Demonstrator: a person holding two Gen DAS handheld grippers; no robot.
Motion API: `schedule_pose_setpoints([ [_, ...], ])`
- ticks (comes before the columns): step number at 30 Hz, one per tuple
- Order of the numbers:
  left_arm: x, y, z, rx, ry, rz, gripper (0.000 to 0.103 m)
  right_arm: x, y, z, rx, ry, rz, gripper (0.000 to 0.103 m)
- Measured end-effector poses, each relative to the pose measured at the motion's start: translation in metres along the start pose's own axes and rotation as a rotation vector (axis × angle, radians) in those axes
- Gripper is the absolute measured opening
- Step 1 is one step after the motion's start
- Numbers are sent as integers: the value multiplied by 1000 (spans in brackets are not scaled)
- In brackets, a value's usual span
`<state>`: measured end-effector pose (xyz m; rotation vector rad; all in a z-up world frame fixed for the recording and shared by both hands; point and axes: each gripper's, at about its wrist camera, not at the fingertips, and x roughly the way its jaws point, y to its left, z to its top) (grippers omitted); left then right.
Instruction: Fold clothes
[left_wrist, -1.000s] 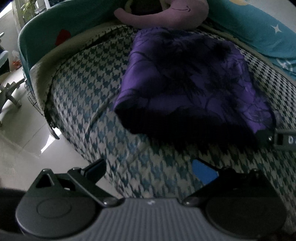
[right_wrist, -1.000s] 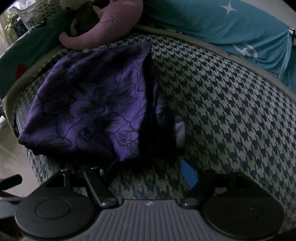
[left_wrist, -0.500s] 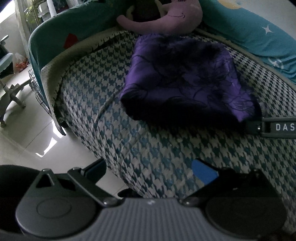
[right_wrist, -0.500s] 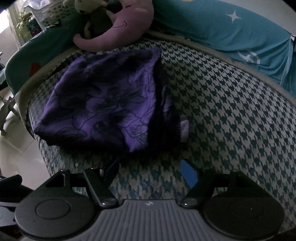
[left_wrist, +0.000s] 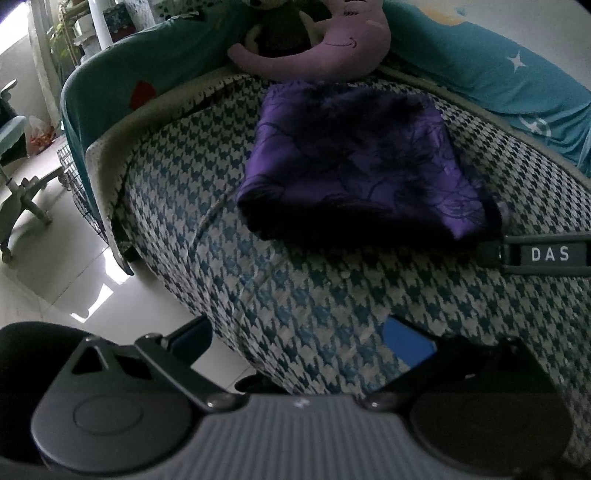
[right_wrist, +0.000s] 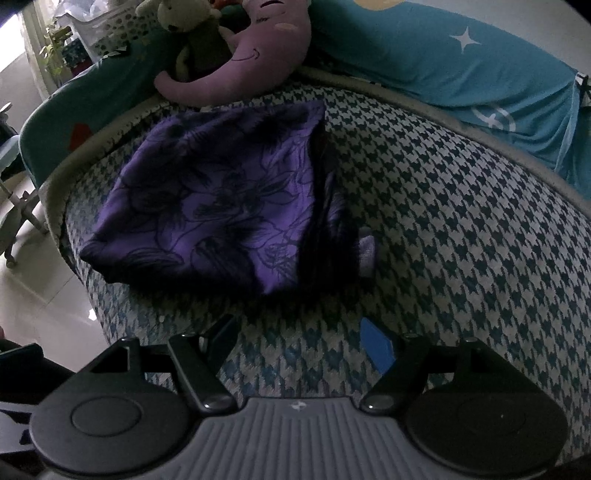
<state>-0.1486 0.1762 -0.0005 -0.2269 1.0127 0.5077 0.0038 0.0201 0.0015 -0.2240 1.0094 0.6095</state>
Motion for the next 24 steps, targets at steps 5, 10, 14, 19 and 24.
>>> schedule_pose_setpoints([
  [5, -4, 0, 0, 2, -7, 3, 103, -2, -1, -1, 1, -3, 0, 74],
  [10, -6, -2, -1, 5, -11, 4, 103, -4, -1, -1, 0, -4, 0, 74],
  [14, -7, -1, -1, 3, -10, 4, 103, -4, -1, -1, -1, -5, 2, 74],
  [19, -7, -2, -1, 2, -7, 7, 103, -3, -1, -1, -5, -4, 2, 74],
  [24, -7, -2, -1, 1, -10, 11, 103, -3, -1, -1, -8, -3, 3, 74],
])
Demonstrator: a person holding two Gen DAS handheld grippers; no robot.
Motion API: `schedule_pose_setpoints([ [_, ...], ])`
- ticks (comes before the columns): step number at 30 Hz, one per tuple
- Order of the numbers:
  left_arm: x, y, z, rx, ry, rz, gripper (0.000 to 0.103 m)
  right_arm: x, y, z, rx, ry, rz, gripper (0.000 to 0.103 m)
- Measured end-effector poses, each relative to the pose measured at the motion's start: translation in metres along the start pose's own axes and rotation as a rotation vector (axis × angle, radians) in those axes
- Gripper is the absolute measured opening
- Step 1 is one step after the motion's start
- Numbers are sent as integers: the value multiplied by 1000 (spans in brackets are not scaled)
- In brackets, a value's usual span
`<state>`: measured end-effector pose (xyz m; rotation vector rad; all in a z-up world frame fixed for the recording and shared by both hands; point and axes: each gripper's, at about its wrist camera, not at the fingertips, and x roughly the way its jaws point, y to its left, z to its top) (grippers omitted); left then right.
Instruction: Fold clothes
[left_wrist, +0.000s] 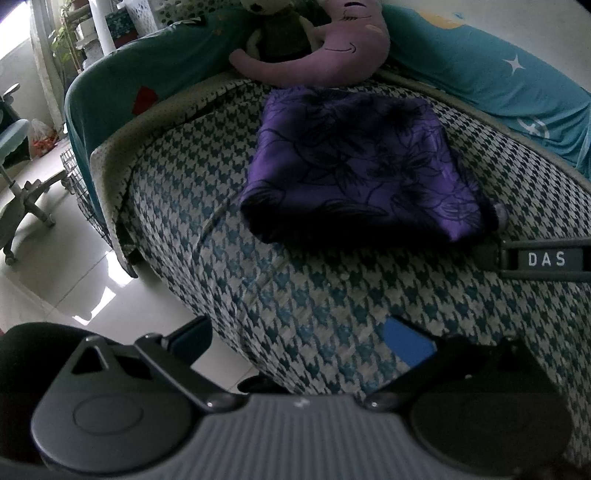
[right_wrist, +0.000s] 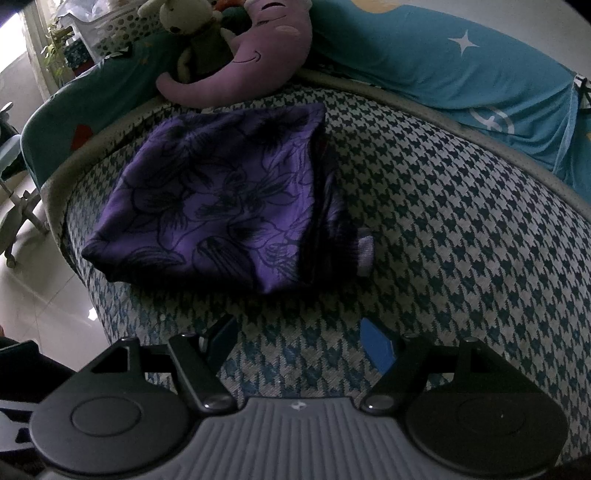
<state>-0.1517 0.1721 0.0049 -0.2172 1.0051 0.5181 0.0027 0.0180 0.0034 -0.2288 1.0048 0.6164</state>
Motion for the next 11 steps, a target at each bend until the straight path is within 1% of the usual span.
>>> schedule_pose_setpoints([
  [11, -1, 2, 0, -5, -3, -8, 103, 1, 3, -1, -12, 2, 1, 74],
])
